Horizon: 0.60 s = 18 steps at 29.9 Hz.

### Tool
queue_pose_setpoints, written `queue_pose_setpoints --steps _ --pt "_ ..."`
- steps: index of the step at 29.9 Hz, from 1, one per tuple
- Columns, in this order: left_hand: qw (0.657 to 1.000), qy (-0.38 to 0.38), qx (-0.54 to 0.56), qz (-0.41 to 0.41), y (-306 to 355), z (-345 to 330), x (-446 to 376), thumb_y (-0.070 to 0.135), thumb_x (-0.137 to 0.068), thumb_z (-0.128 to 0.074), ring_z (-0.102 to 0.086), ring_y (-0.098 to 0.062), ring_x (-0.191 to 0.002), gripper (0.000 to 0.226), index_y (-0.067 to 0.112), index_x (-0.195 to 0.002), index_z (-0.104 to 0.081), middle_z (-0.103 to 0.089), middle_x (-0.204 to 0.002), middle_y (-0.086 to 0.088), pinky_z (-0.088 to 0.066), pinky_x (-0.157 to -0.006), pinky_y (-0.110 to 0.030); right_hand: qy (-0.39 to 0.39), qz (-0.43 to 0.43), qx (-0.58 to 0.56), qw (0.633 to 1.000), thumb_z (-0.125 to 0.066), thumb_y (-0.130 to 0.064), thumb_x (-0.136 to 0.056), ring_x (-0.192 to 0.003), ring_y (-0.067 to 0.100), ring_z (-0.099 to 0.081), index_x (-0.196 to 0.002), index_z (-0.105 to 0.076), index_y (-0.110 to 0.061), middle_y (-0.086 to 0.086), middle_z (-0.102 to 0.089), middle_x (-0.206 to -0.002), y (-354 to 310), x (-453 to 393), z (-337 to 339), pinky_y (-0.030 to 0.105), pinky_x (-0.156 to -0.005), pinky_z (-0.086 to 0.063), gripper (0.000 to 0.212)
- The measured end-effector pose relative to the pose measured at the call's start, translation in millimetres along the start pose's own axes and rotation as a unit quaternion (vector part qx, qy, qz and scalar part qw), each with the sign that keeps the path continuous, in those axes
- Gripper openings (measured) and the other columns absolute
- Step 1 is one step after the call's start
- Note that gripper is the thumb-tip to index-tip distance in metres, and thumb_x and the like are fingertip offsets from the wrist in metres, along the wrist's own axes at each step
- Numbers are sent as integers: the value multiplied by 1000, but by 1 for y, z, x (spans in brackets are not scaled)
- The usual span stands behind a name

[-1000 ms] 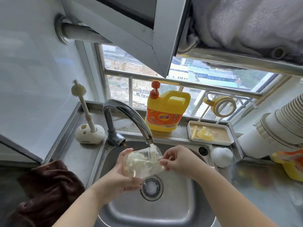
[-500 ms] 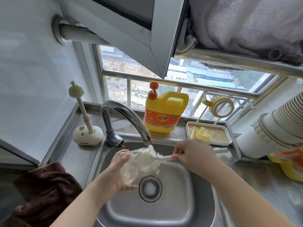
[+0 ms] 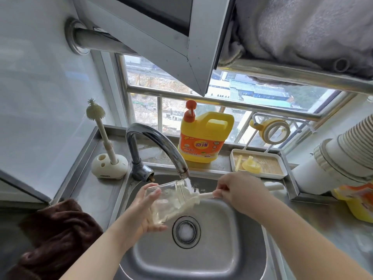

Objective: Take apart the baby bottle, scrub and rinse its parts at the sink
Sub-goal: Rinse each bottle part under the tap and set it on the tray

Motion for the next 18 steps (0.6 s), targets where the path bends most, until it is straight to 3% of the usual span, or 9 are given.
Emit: queue_pose_setpoints --steps 2,4,8,11,15,18 --pt "1000 -1 2 2 -2 -5 1 41 -62 -75 -57 -32 -102 54 32 -111 -54 -44 -129 -8 -57 -60 -46 -25 10 13 1000 -52 -45 -92 -80 13 -57 -92 -65 -28 -8 -62 -88 -4 -1 -2 28 -71 -49 21" --pt "1000 -16 -14 -7 -1 -12 2 45 -59 -76 -62 -29 -95 59 34 -112 -54 -49 -124 -8 -56 -62 -45 -74 30 -16 997 -54 -42 -92 -70 11 -54 -82 -62 -27 -7 -61 -80 -14 0 -14 24 -63 -46 20" --pt "999 -14 -26 -24 4 -4 3 52 -50 -83 -50 -32 -121 73 41 -117 -54 -44 -134 -1 -55 -68 -45 -113 23 -77 990 -54 -37 -93 -49 2 -45 -64 -55 -25 -9 -59 -63 -9 3 -9 20 -54 -41 32" --pt "999 -27 -23 -16 0 -10 0 53 -51 -83 -61 -28 -111 90 29 -130 -47 -55 -130 -8 -56 -77 -46 -110 34 -129 985 -51 -37 -94 -42 -1 -44 -69 -58 -25 -9 -62 -62 -18 1 -10 16 -49 -35 29" --pt "995 -97 0 -19 4 -22 2 39 -68 -73 -58 -29 -117 73 11 -131 -48 -61 -126 -14 -47 -99 -46 -69 -3 -233 970 -51 -34 -95 -41 -2 -43 -64 -58 -22 -10 -60 -56 -23 -2 -20 14 -47 -36 34" --pt "994 -110 11 27 4 -17 3 37 -58 -87 -57 -28 -119 95 13 -137 -40 -59 -129 -12 -39 -106 -46 -61 -4 -256 965 -53 -34 -94 -39 -2 -43 -72 -64 -19 -11 -62 -57 -21 -1 -24 16 -48 -38 28"
Point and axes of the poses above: each hand's wrist, its own x-axis away from the middle knuckle, its own z-axis out of the back of the hand, y = z × x, the point moved 5 cm from there along -x, towards the middle knuckle
